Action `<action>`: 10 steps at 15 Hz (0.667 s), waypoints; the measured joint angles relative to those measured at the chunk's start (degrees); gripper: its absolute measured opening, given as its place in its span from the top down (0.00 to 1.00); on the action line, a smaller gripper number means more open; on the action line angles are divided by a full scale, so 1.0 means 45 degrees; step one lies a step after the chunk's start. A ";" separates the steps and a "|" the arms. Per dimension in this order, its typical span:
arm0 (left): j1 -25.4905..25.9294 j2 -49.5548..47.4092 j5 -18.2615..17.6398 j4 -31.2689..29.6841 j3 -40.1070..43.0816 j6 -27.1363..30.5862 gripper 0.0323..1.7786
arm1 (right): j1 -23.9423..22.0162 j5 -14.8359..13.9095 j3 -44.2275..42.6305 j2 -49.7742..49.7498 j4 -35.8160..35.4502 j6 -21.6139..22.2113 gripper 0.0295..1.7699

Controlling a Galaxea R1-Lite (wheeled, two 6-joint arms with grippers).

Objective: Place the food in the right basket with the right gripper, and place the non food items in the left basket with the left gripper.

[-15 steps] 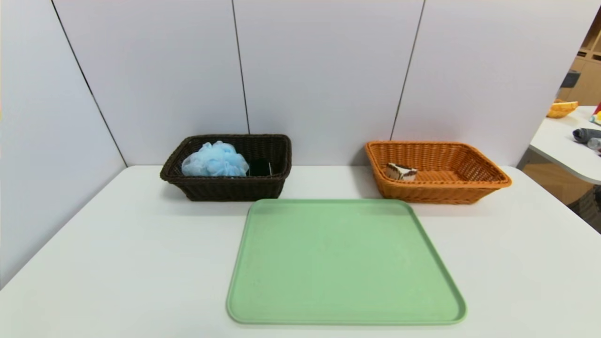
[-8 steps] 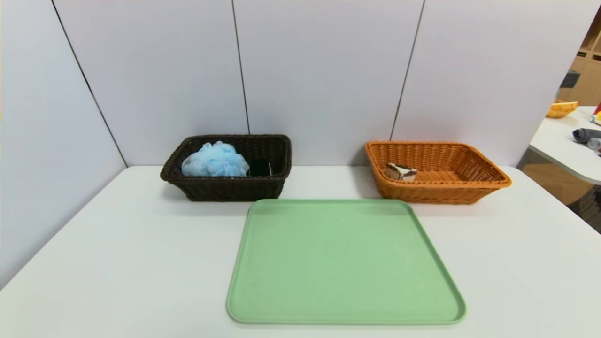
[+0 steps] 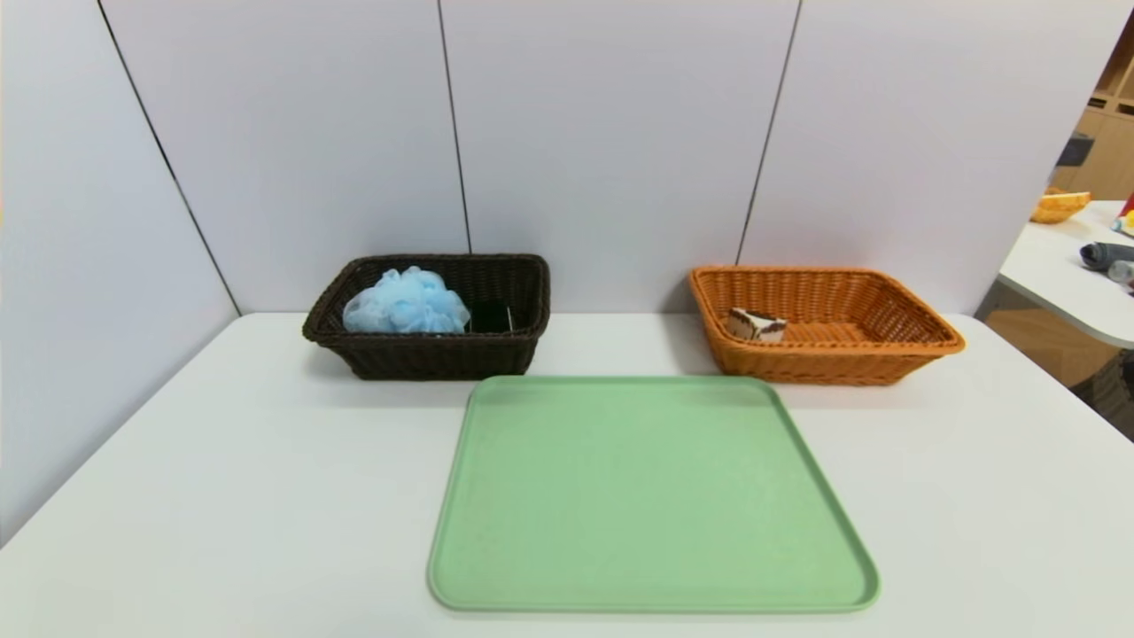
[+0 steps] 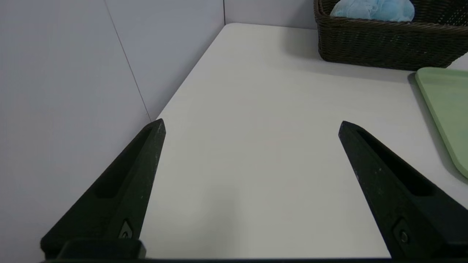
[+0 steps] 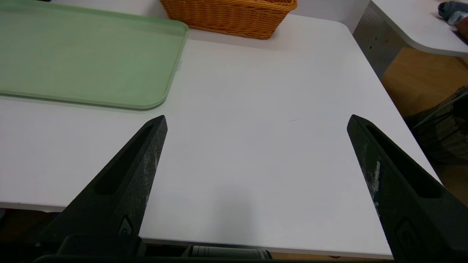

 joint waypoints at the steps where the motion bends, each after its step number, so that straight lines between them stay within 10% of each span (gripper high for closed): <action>1: -0.0014 -0.0287 -0.0051 -0.0461 0.0322 0.0171 0.05 | -0.0008 0.0057 0.0087 -0.0122 -0.0209 0.0005 0.04; 10: -0.0043 -0.1108 -0.0203 -0.7019 0.4502 0.1246 0.05 | -0.0008 0.0656 0.7027 -0.0344 -1.0779 -0.1433 0.04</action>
